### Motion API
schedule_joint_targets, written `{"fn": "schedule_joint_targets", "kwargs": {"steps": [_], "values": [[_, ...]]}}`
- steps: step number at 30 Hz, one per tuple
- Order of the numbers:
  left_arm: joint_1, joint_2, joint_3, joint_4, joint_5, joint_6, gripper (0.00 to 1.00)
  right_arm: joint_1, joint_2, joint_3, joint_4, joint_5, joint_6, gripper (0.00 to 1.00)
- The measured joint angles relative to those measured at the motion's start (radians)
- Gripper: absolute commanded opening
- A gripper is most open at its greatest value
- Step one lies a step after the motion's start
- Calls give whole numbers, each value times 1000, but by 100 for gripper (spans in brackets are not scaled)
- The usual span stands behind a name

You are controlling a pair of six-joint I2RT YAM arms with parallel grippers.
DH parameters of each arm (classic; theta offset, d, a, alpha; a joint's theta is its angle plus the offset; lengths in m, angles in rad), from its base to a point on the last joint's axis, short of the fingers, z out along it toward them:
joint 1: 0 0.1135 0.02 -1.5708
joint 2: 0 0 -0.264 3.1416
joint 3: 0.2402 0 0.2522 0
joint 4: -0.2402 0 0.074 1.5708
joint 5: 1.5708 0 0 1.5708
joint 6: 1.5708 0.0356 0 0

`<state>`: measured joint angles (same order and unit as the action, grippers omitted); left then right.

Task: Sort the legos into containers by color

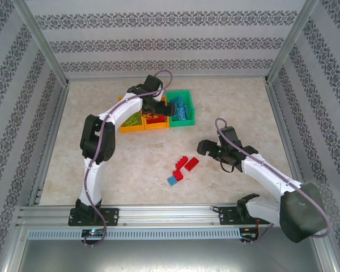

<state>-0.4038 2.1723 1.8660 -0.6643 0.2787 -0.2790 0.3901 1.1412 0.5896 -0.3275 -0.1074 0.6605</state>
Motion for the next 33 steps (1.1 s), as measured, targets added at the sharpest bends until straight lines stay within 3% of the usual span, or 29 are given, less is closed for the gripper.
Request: {"fn": "schedule_joint_targets", "kwargs": {"steps": [10, 17, 33], "values": [[-2, -237, -238, 119, 22, -27, 100, 154, 31, 68, -97, 45, -39, 87], [-3, -390, -407, 193, 37, -40, 100, 248, 95, 72, -134, 48, -82, 94], [-3, -499, -607, 212, 28, -45, 99, 287, 322, 193, -194, 29, -132, 89]]}}
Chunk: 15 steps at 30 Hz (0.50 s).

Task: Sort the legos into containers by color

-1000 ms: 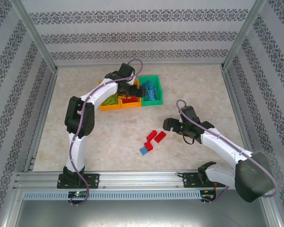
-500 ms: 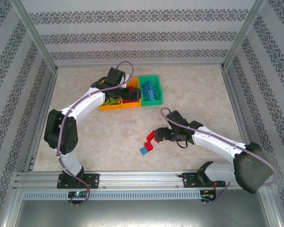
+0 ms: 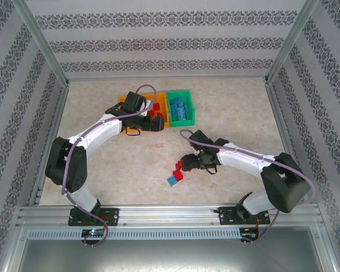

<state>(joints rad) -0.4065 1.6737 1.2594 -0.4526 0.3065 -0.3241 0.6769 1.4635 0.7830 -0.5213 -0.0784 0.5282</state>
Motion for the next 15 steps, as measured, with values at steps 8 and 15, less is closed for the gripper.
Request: {"fn": "schedule_joint_targets", "kwargs": {"steps": [8, 15], "values": [[0, -20, -19, 15, -15, -3, 99, 0, 75, 37, 1, -2, 30, 88], [0, -33, -52, 19, -34, -3, 99, 0, 170, 120, -34, -2, 67, 81]]}}
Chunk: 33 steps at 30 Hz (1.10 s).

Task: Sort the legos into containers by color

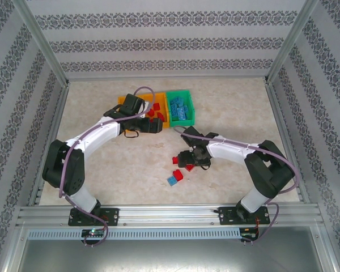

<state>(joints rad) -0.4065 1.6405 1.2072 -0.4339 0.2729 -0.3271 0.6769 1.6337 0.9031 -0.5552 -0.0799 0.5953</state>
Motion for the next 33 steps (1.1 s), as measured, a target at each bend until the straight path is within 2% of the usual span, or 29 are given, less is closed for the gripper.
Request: {"fn": "schedule_joint_targets", "kwargs": {"steps": [4, 9, 11, 17, 21, 24, 28, 30, 33], "values": [[0, -10, -17, -1, -18, 0, 99, 0, 24, 25, -35, 18, 10, 72], [0, -32, -19, -2, -39, 1, 99, 0, 31, 33, -51, 24, 21, 54], [0, -38, -19, -2, -44, 1, 100, 0, 31, 33, -59, 26, 26, 50], [0, -41, -21, -2, -49, 1, 99, 0, 31, 41, -69, 32, 26, 55], [0, -50, -40, -2, -55, 1, 99, -1, 31, 64, -79, 39, 14, 52], [0, -56, -54, -3, -65, 1, 99, 0, 30, 69, -87, 38, 5, 62], [0, -65, -69, -3, -69, 1, 99, 0, 30, 68, -111, 32, 9, 67], [0, -65, -70, -3, -69, 1, 99, 1, 30, 63, -116, 30, 15, 67], [0, -66, -71, -3, -69, 1, 99, 6, 30, 55, -130, 26, 33, 58]]}}
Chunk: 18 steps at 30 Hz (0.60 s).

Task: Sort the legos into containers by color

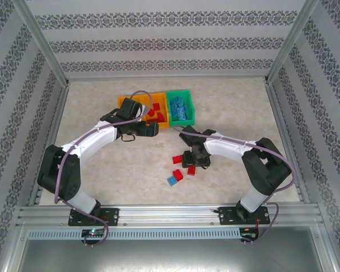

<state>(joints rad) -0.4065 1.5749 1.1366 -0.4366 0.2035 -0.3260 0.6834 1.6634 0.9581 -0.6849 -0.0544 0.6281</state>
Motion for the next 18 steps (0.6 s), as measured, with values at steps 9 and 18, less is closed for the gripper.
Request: {"fn": "schedule_joint_targets", "kwargs": {"steps": [9, 18], "values": [[0, -34, -32, -2, -10, 0, 99, 28, 41, 31, -25, -14, 28, 29], [-4, -85, -81, -3, -18, 18, 99, -25, -8, 224, -92, -2, -6, 26]]}}
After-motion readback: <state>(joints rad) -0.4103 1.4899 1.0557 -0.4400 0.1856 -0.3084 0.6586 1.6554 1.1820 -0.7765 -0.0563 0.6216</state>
